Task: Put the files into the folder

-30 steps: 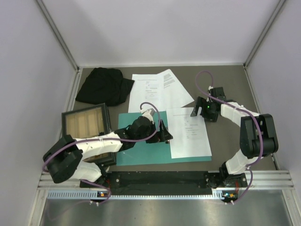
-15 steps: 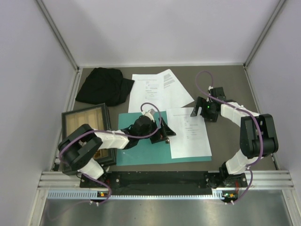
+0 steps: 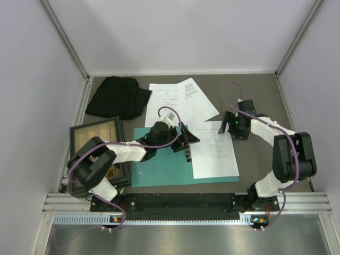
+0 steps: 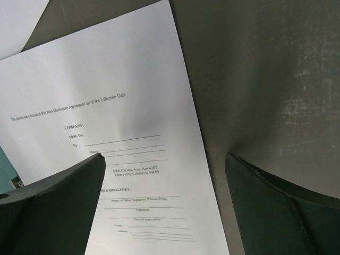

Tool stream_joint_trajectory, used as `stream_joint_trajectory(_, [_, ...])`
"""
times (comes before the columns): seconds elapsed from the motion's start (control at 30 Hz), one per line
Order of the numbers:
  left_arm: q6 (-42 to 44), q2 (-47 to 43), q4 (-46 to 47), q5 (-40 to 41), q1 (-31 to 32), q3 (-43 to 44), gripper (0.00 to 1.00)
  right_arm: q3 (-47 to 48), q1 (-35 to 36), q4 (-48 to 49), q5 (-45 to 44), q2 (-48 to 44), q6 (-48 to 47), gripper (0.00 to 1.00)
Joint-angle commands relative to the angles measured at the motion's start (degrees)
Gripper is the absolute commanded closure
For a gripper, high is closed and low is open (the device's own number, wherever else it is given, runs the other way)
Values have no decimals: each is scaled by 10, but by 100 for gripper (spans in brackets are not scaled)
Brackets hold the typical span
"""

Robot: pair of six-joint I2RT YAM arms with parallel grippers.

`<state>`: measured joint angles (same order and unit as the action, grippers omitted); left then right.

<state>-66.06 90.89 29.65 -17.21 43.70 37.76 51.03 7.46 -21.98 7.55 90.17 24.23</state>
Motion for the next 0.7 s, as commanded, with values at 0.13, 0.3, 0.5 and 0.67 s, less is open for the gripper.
stream_joint_trajectory(0.13, [22, 21, 18, -16, -30, 42, 9, -5, 1, -31, -25, -49, 6, 6])
stream_joint_trajectory(0.3, [30, 43, 21, -33, -49, 56, 9, -11, 1, -29, -16, -64, 2, 6])
stream_joint_trajectory(0.5, [37, 74, 26, -46, -61, 73, 9, -12, 1, -22, -11, -49, -6, 5])
stream_joint_trajectory(0.67, [38, 98, 35, -54, -66, 85, 9, -9, 1, -20, -15, -39, -8, 5])
